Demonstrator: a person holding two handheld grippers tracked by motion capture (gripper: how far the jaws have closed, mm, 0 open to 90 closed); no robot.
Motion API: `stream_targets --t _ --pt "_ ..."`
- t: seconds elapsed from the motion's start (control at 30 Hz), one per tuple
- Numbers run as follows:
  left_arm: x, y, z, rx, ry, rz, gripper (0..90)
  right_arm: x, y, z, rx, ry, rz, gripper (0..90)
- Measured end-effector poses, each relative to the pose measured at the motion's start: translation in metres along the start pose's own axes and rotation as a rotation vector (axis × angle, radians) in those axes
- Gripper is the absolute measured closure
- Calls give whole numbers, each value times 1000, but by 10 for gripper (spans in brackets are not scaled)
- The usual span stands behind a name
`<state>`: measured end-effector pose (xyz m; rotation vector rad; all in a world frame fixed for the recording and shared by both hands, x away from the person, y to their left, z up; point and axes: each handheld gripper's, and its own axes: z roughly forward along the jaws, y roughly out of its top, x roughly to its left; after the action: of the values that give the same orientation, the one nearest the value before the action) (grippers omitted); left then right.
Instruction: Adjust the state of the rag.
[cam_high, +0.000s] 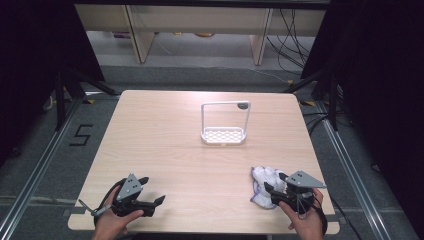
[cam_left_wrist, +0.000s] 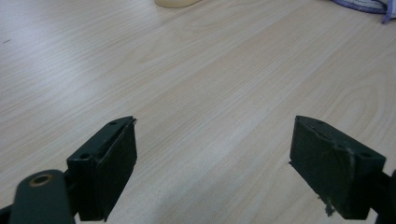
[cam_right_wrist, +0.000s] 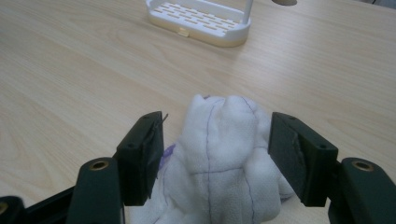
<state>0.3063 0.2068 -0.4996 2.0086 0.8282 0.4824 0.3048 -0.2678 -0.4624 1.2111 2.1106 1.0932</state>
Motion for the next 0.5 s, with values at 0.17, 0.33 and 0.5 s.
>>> stream_targets --t 0.17,0.33,0.5 --pt "-1 0 2 -3 -6 -3 147 1 5 11 42 -29 -36 345" --pt "-2 0 4 -3 -9 -7 147 -1 6 22 87 -30 -55 322" --pt "-3 0 4 4 -17 6 148 -8 2 35 134 -11 -71 433"
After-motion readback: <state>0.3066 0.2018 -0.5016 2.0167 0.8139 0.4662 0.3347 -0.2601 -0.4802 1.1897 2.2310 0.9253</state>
